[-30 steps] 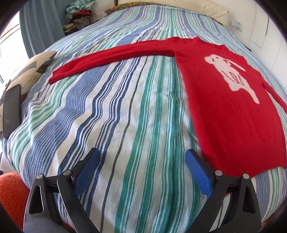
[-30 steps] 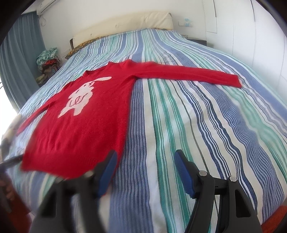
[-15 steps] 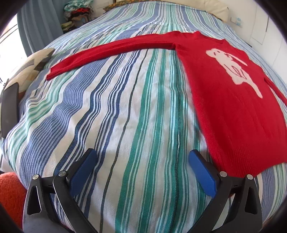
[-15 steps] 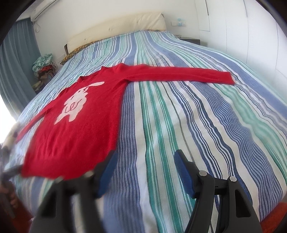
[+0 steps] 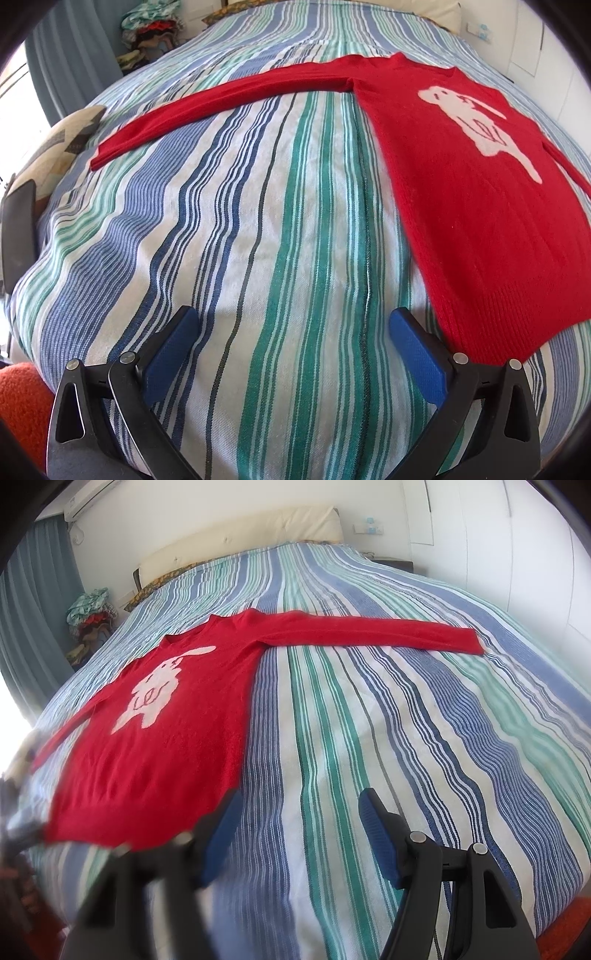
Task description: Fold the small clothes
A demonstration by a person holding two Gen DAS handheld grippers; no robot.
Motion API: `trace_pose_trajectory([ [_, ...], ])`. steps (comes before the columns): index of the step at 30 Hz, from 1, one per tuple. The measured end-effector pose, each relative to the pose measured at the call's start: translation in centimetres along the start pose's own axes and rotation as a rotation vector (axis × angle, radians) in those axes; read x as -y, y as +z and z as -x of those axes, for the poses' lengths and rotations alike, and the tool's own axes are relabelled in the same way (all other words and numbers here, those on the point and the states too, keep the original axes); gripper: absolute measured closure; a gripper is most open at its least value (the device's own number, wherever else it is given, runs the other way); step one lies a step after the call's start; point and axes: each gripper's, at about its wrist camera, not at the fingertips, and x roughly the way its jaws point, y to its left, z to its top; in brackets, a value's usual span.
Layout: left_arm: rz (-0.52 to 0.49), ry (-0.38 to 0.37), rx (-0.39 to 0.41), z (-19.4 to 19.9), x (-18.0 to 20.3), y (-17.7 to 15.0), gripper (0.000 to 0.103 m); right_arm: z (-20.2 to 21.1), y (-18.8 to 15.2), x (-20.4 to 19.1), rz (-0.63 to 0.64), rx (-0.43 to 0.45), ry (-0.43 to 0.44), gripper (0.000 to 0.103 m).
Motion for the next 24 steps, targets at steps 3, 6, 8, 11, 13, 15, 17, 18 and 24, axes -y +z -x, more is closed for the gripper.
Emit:
trace_pose_trajectory([
  [3, 0.0, -0.009, -0.003, 0.1, -0.1, 0.1, 0.0, 0.0, 0.0, 0.0, -0.001, 0.002, -0.001, 0.038],
  [6, 0.024, -0.034, 0.004, 0.5, -0.5, 0.3, 0.001, 0.1, 0.0, 0.0, -0.006, 0.006, -0.002, 0.037],
  [8, 0.046, -0.049, 0.019, 0.9, -0.9, 0.4, 0.001, 0.1, 0.0, 0.1, -0.01, 0.007, -0.002, 0.037],
  [11, 0.072, -0.056, 0.057, 1.7, -1.5, 0.7, 0.001, 0.2, 0.0, 0.2, -0.015, 0.008, -0.003, 0.036],
  [13, 0.082, -0.046, 0.093, 2.4, -1.8, 0.9, 0.001, 0.3, 0.0, 0.3, -0.017, 0.01, -0.005, 0.035],
  [15, 0.089, -0.033, 0.131, 3.1, -2.0, 1.0, 0.001, 0.4, 0.1, 0.3, -0.02, 0.011, -0.006, 0.035],
  [17, 0.094, -0.021, 0.166, 3.8, -2.2, 1.1, 0.001, 0.5, 0.1, 0.3, -0.02, 0.012, -0.006, 0.035],
  [18, 0.095, -0.016, 0.181, 4.1, -2.2, 1.2, 0.001, 0.4, 0.1, 0.3, -0.02, 0.011, -0.006, 0.035],
  [24, 0.095, 0.018, 0.232, 5.1, -2.3, 1.3, 0.001, 0.5, 0.1, 0.3, -0.018, 0.013, -0.006, 0.035],
])
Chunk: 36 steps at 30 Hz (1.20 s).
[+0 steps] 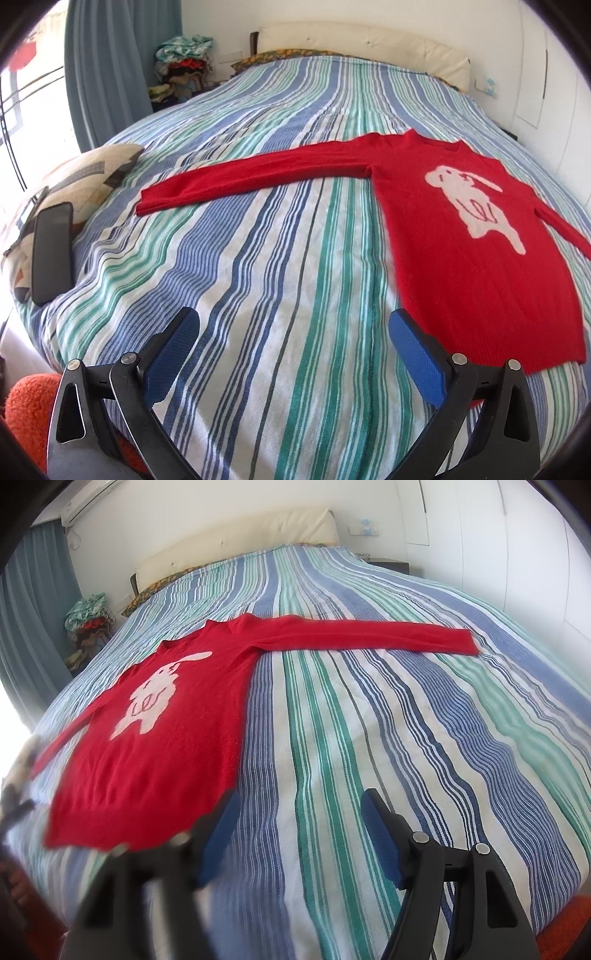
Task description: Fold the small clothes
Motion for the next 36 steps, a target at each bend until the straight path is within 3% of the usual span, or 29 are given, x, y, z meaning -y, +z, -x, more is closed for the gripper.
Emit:
trace_pose_trajectory([
  [19, -0.019, 0.041, 0.079, 1.6, 0.6, 0.2, 0.001, 0.3, 0.3, 0.2, -0.015, 0.014, 0.011, 0.035],
  [29, -0.021, 0.054, 0.073, 1.3, 0.7, 0.1, 0.001, 0.3, 0.4, 0.7, -0.04, 0.019, 0.02, 0.035],
  [33, -0.005, 0.066, 0.074, 1.2, 0.2, 0.2, 0.001, 0.2, 1.1, 1.7, -0.102, 0.016, 0.07, 0.035],
  [36, 0.003, 0.075, 0.068, 0.9, -0.2, 0.1, 0.001, -0.4, 3.5, 3.8, -0.167, 0.022, 0.132, 0.035],
])
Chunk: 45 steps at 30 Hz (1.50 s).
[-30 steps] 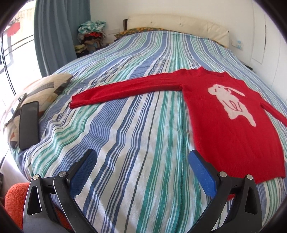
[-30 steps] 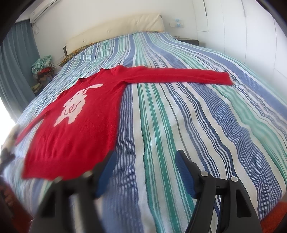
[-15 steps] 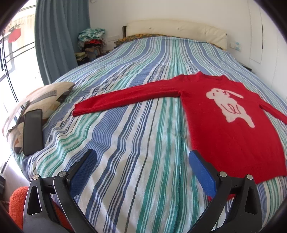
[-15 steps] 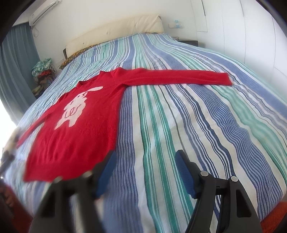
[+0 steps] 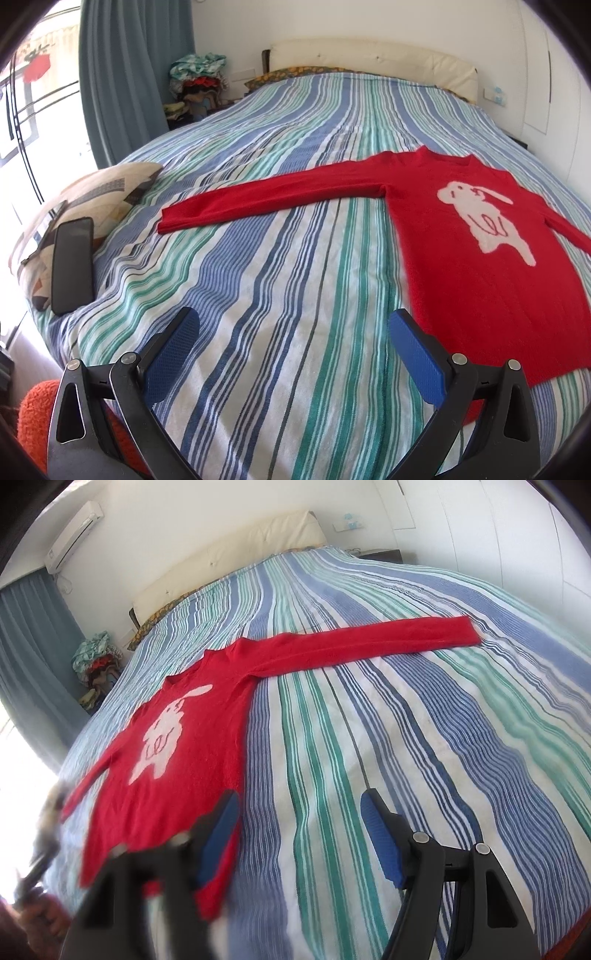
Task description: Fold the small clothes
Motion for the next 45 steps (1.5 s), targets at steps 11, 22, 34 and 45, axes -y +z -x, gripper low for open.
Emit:
trace_pose_trajectory([
  [11, 0.013, 0.041, -0.067, -2.1, -0.3, -0.5, 0.001, -5.9, 13.8, 17.1, -0.516, 0.04, -0.031, 0.035],
  [22, 0.013, 0.063, -0.126, -3.6, -0.2, -1.0, 0.001, -12.4, 16.6, 21.7, -0.735, 0.031, -0.049, 0.099],
  [34, 0.061, -0.034, -0.059, -2.0, -1.0, 0.3, 0.001, -5.8, 28.6, -7.3, 0.008, 0.167, 0.178, 0.099],
  [45, 0.178, -0.056, -0.098, -2.4, -3.7, 0.3, 0.001, -15.3, 19.6, -30.0, 0.338, -0.174, 0.518, 0.029],
])
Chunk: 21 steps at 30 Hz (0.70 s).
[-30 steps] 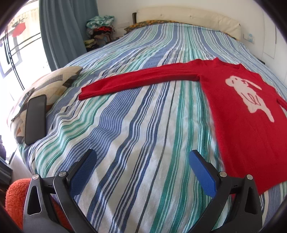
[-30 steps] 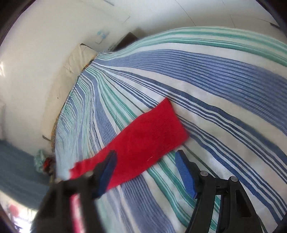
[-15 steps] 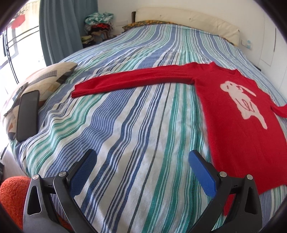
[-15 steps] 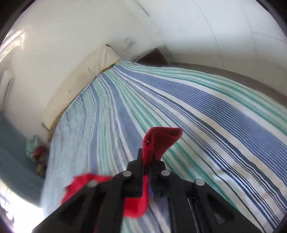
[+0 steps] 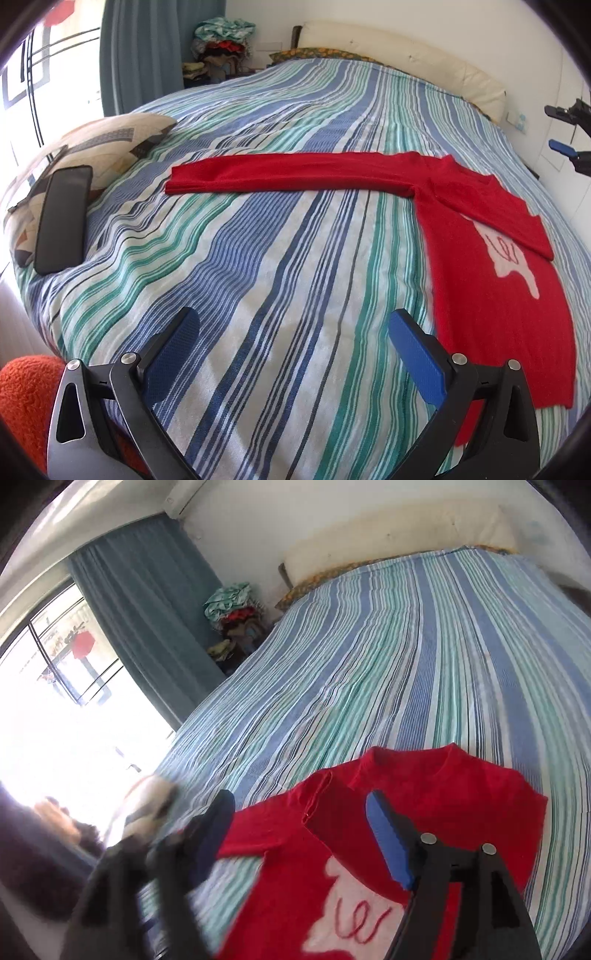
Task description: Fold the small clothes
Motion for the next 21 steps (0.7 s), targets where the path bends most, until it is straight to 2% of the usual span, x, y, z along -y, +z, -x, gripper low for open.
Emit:
trace_pose_trajectory([
  [3, 0.038, -0.022, -0.018, -0.4, -0.5, 0.2, 0.001, 1.9, -1.5, 2.2, 0.032, 0.027, -0.05, 0.029],
  [4, 0.047, -0.028, -0.022, -0.6, -0.5, 0.2, 0.001, 2.9, -2.0, 3.4, 0.043, 0.032, -0.098, 0.028],
  [6, 0.057, -0.035, -0.028, -0.8, -0.5, 0.3, 0.001, 5.2, -4.3, 6.3, 0.123, 0.012, -0.27, 0.027],
  [8, 0.056, -0.033, -0.032, -1.0, -0.4, 0.2, 0.001, 5.1, -6.9, 9.3, 0.213, -0.083, -0.441, 0.027],
  [10, 0.051, -0.024, -0.036, -1.2, -0.2, 0.1, 0.001, 4.4, -9.6, 12.2, 0.239, -0.198, -0.541, 0.031],
  [11, 0.047, -0.018, -0.039, -1.3, 0.0, 0.1, 0.001, 4.1, -10.5, 13.4, 0.223, -0.225, -0.549, 0.036],
  [13, 0.035, -0.004, -0.044, -1.5, 0.2, -0.1, 0.001, 3.5, -11.3, 15.1, 0.153, -0.222, -0.508, 0.053],
  [17, 0.009, 0.02, -0.045, -1.7, 0.6, -0.3, 0.001, 1.7, -11.3, 15.4, 0.085, -0.151, -0.345, 0.072],
  [18, 0.003, 0.023, -0.043, -1.7, 0.7, -0.3, 0.001, 0.8, -11.4, 15.9, 0.079, -0.16, -0.342, 0.078],
  [19, -0.002, 0.024, -0.042, -1.7, 0.7, -0.2, 0.001, -0.2, -11.9, 16.9, 0.077, -0.194, -0.393, 0.081],
  [20, -0.005, 0.022, -0.043, -1.7, 0.7, -0.2, 0.001, -1.3, -12.7, 17.9, 0.061, -0.247, -0.471, 0.088],
  [21, -0.006, 0.017, -0.045, -1.7, 0.8, -0.3, 0.001, -1.4, -13.2, 19.2, 0.026, -0.264, -0.502, 0.103],
])
